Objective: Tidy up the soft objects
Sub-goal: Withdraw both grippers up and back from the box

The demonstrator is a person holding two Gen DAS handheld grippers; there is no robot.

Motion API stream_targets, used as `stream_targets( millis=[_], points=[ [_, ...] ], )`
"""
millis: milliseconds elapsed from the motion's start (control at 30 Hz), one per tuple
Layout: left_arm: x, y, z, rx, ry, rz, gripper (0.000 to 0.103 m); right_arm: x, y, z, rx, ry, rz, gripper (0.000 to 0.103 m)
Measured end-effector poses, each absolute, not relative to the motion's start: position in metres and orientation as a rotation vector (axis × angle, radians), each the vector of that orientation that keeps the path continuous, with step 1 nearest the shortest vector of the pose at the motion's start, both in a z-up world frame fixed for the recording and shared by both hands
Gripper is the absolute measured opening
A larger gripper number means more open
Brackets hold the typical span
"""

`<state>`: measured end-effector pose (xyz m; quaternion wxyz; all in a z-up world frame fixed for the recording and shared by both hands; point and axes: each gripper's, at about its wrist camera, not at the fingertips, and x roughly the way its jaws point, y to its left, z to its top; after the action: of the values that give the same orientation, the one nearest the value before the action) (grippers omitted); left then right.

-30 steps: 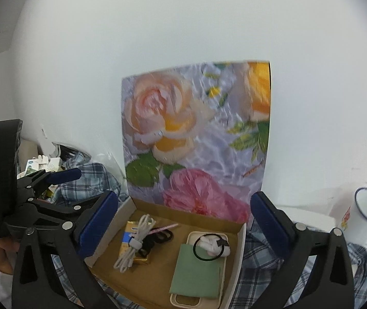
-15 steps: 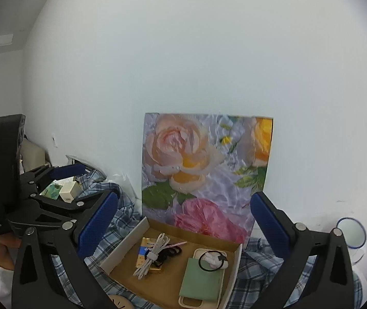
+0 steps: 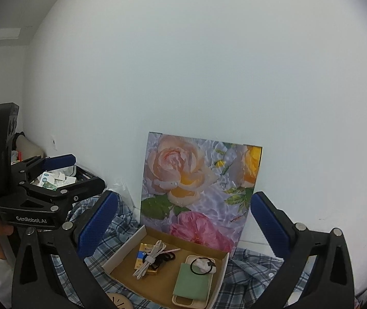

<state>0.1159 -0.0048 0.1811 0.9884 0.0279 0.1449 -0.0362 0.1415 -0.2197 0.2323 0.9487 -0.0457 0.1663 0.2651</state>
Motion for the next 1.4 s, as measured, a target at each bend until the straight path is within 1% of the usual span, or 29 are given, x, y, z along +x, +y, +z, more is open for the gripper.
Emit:
stream_targets(
  millis=[300, 500, 733, 933, 1133, 1400],
  points=[
    [0.093, -0.016, 0.201, 0.067, 0.241, -0.117, 0.103, 0.118, -0.220, 0.256, -0.120, 0.289, 0.520, 0.103],
    [0.077, -0.010, 0.211, 0.062, 0.222, -0.089, 0.103, 0.094, -0.214, 0.269, -0.122, 0.246, 0.563, 0.103],
    [0.057, -0.008, 0.208, 0.065, 0.230, -0.062, 0.103, 0.071, -0.219, 0.266, -0.112, 0.243, 0.609, 0.103],
    [0.057, -0.015, 0.192, 0.040, 0.275, -0.105, 0.103, 0.066, -0.229, 0.243, -0.058, 0.271, 0.603, 0.103],
    [0.065, -0.015, 0.162, 0.055, 0.342, -0.126, 0.103, 0.075, -0.223, 0.203, -0.061, 0.369, 0.612, 0.103],
    [0.087, -0.002, 0.092, 0.065, 0.501, -0.116, 0.103, 0.088, -0.224, 0.142, -0.089, 0.500, 0.648, 0.103]
  ],
)
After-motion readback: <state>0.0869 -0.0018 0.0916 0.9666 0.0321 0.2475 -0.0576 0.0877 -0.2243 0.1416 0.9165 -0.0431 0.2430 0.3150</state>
